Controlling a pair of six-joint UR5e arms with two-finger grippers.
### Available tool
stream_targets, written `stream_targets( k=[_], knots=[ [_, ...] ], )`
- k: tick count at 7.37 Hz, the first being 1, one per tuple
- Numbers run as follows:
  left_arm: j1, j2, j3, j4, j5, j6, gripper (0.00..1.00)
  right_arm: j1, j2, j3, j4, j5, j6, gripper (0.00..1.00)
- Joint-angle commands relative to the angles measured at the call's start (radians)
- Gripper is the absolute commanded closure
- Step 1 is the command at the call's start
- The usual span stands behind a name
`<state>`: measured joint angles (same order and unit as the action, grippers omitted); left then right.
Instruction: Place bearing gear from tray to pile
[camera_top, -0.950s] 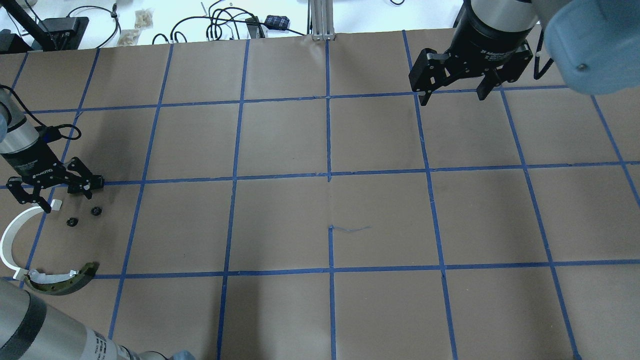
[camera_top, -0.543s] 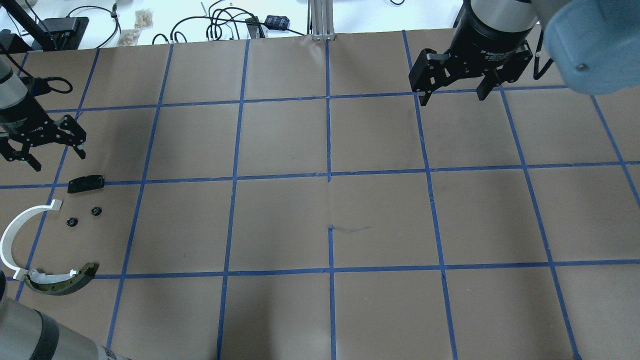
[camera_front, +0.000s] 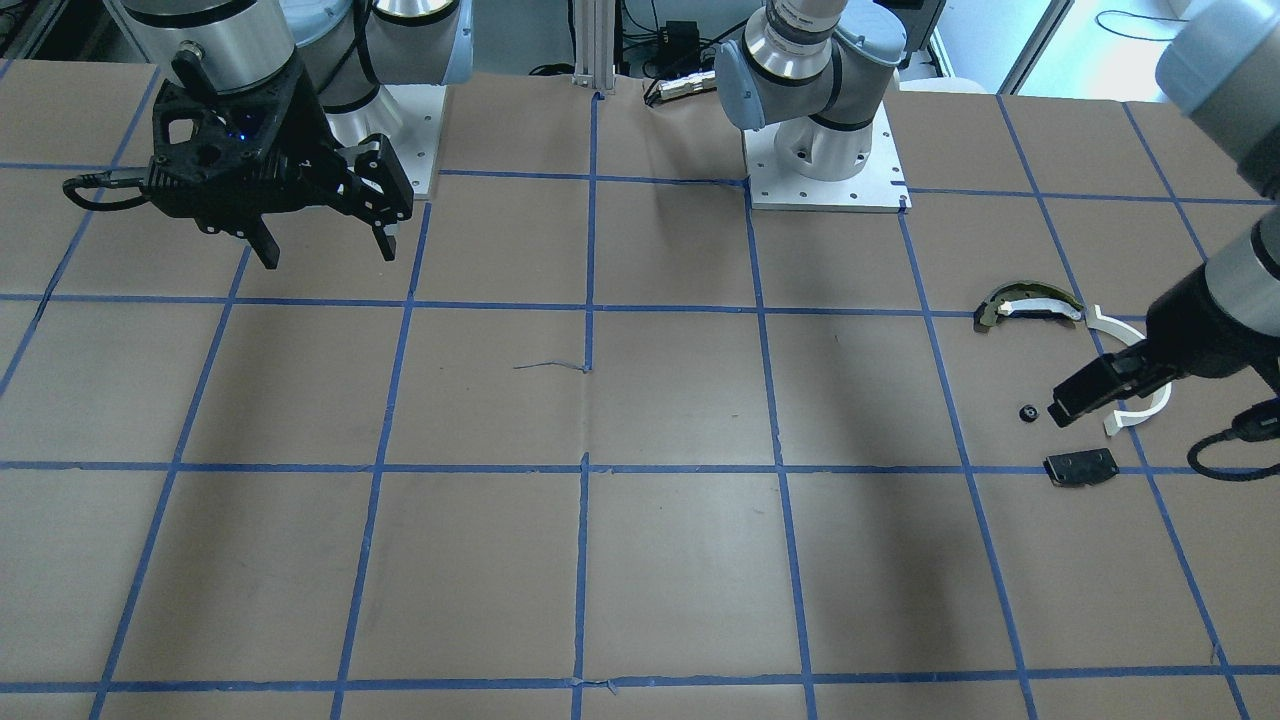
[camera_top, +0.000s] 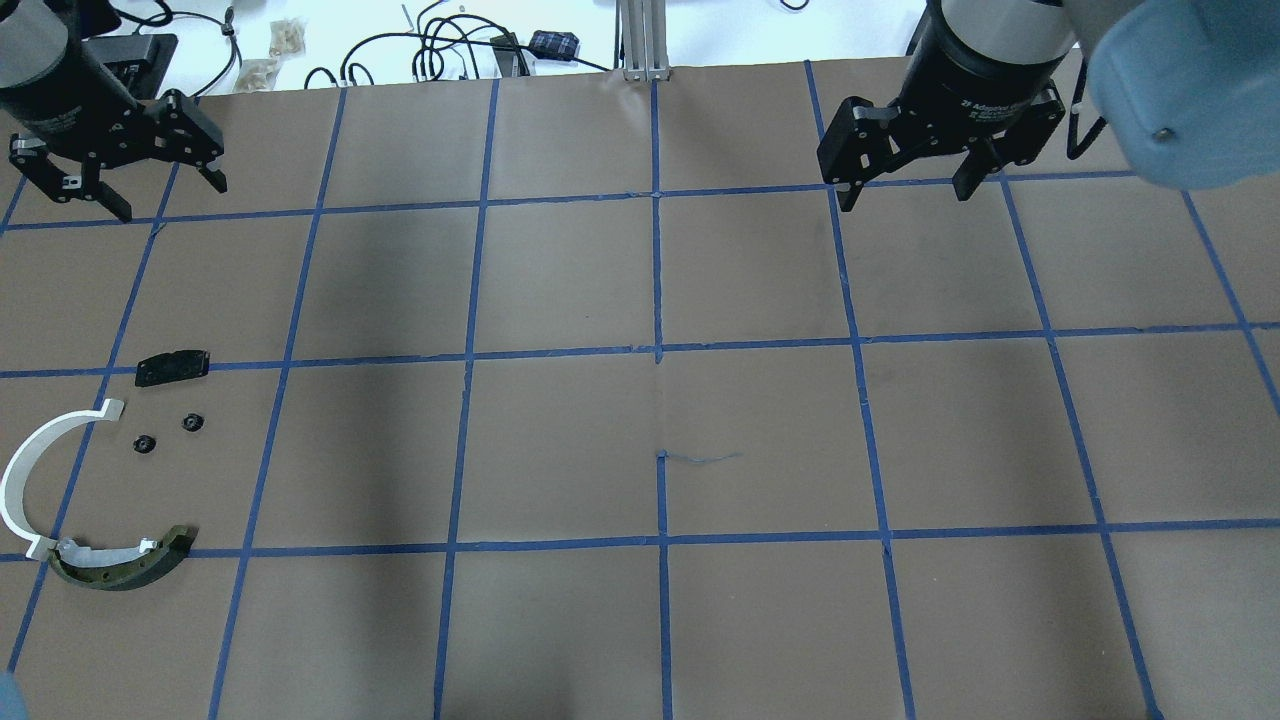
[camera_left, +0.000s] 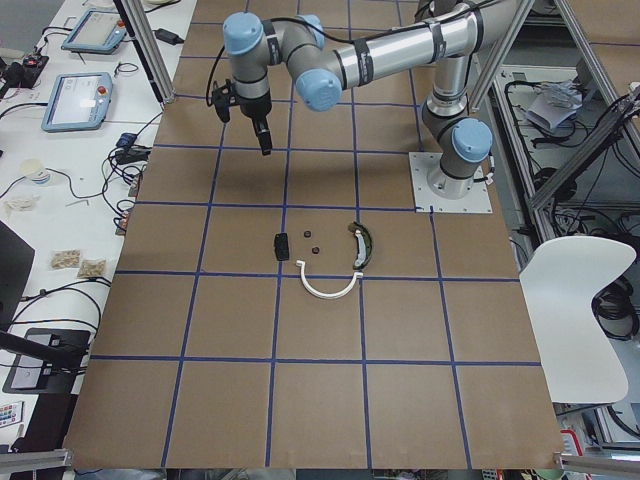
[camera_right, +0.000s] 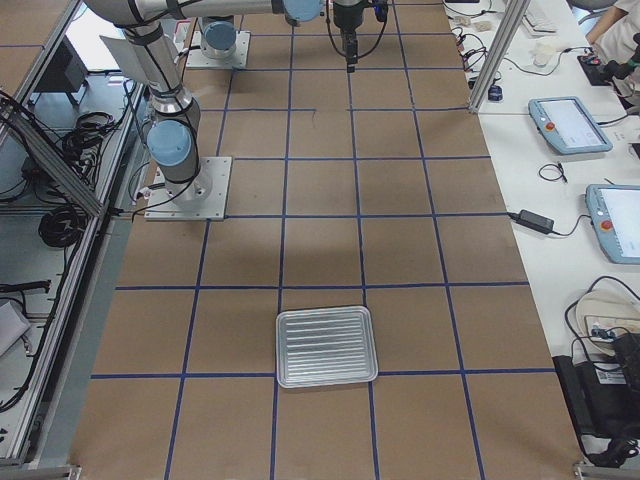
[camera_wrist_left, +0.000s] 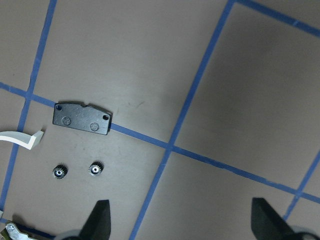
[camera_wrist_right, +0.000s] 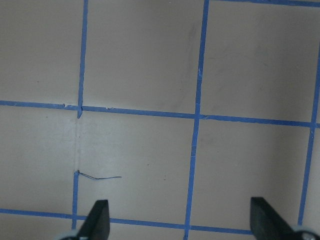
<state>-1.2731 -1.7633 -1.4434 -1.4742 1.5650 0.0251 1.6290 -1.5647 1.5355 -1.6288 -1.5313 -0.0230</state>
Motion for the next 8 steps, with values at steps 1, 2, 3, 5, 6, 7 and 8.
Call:
stream_targets(
  k=[1,2,3,5,6,7,8],
  knots=[
    [-0.142,0.077,-0.011,-0.017,-0.003,-0.005,0.0,0.0,0.0,0.0,0.0,-0.001,0.0,0.0],
    [-0.188,0.094,-0.015,-0.034,-0.003,-0.005,0.0,0.0,0.0,0.0,0.0,-0.001,0.0,0.0],
    [-0.212,0.126,-0.034,-0.053,0.004,-0.002,0.0,0.0,0.0,0.0,0.0,0.0,0.0,0.0],
    [-0.213,0.201,-0.098,-0.066,0.0,-0.004,0.0,0.0,0.0,0.0,0.0,0.0,0.0,0.0],
    [-0.213,0.214,-0.112,-0.075,0.004,-0.002,0.0,0.0,0.0,0.0,0.0,0.0,0.0,0.0],
    [-0.212,0.203,-0.114,-0.081,0.006,-0.004,0.0,0.0,0.0,0.0,0.0,0.0,0.0,0.0],
    [-0.212,0.197,-0.118,-0.087,0.006,-0.002,0.0,0.0,0.0,0.0,0.0,-0.001,0.0,0.0]
  ],
)
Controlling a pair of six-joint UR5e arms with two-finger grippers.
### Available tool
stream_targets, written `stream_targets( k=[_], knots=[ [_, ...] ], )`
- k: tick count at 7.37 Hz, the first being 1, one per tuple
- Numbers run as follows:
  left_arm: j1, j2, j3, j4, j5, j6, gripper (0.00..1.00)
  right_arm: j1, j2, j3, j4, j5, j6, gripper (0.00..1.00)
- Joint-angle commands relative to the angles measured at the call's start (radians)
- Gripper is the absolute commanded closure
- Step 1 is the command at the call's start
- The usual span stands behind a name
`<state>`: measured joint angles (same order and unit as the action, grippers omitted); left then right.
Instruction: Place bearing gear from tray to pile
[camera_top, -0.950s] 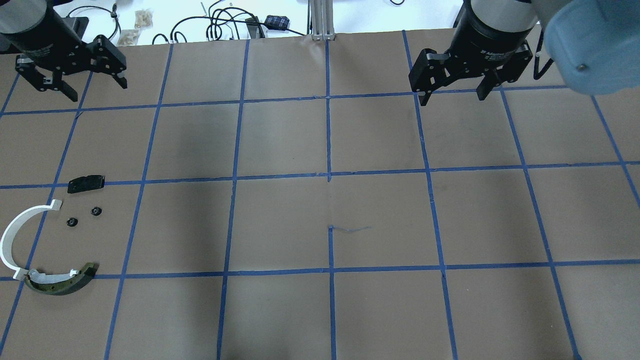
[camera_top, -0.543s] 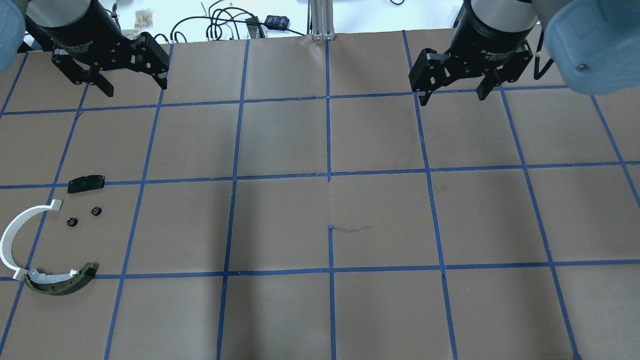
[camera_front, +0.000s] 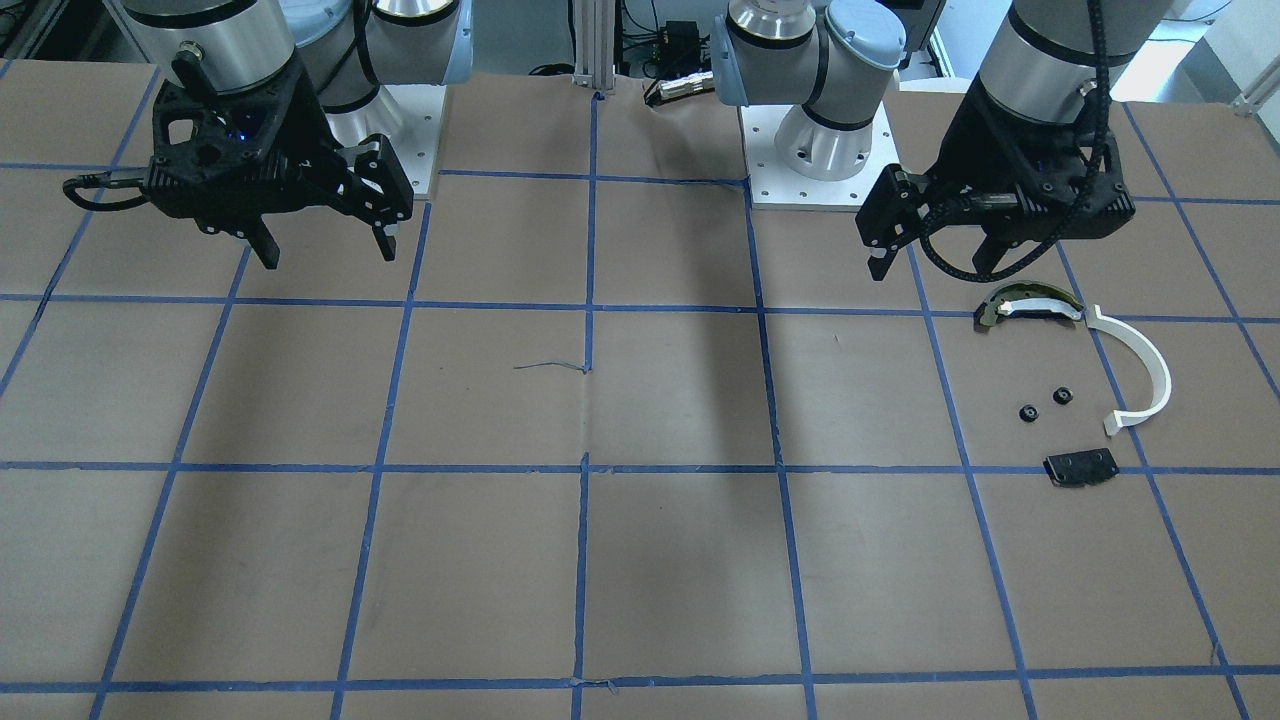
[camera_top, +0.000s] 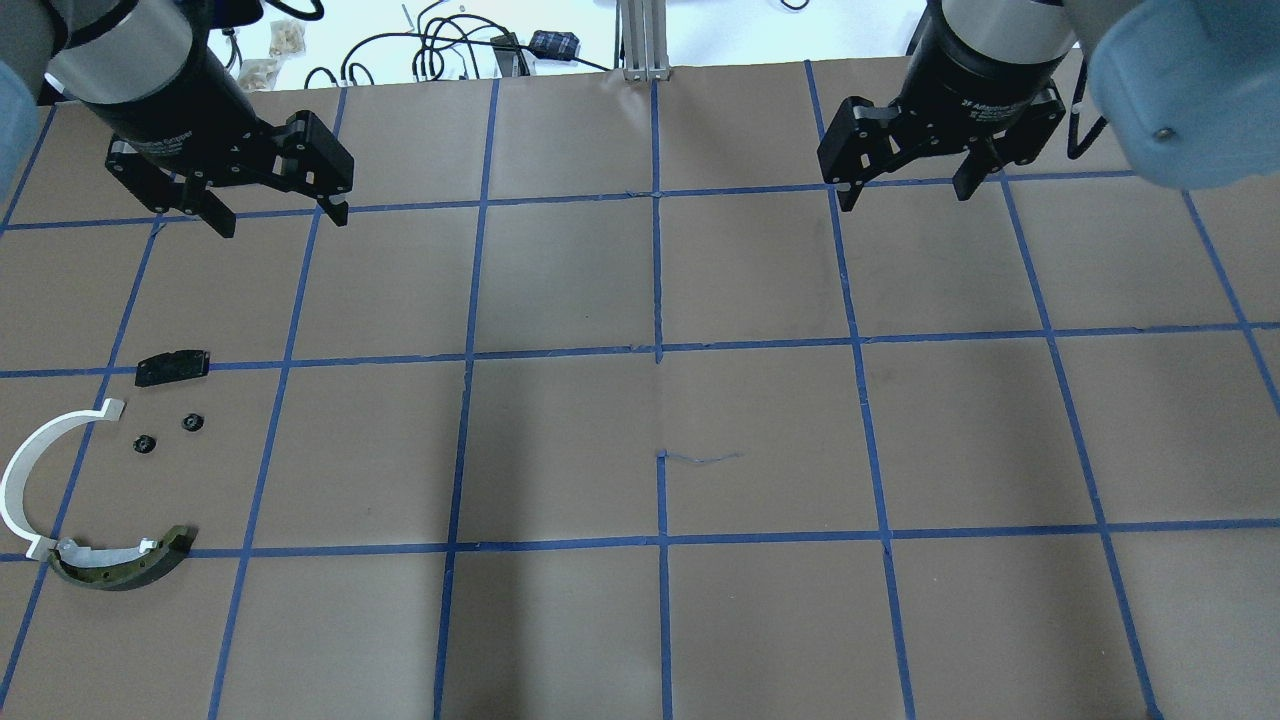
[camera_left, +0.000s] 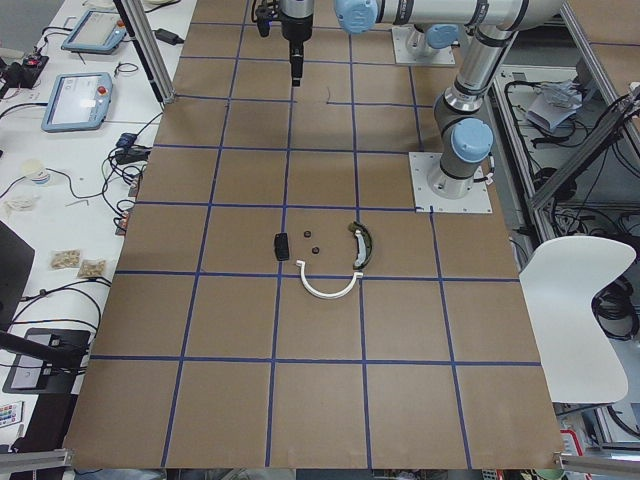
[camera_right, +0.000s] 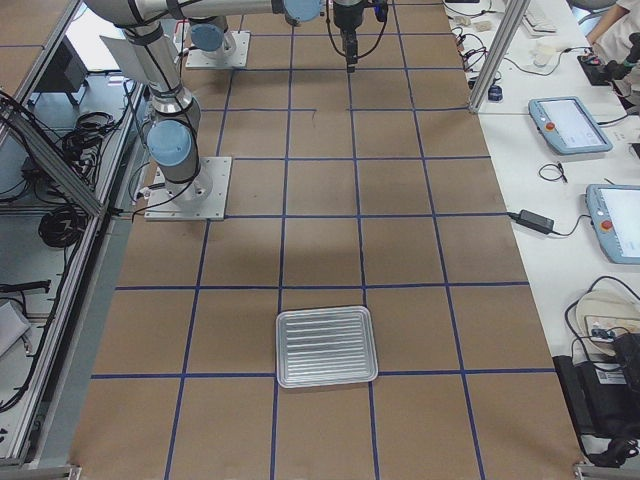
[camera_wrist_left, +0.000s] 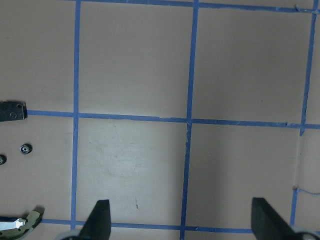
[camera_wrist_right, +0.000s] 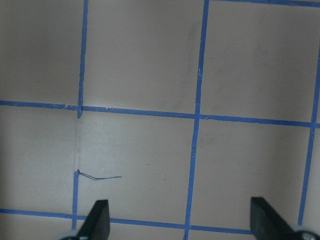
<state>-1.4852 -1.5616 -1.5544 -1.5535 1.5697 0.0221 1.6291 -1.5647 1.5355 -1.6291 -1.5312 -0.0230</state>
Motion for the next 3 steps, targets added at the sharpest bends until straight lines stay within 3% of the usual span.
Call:
stream_targets(
  k=[1,3],
  knots=[
    [0.0,0.003,-0.021,-0.01,0.001,-0.001,0.0,0.0,0.0,0.0,0.0,0.0,0.0,0.0],
    [0.0,0.0,-0.015,-0.005,0.0,0.001,0.0,0.0,0.0,0.0,0.0,-0.001,0.0,0.0]
  ],
)
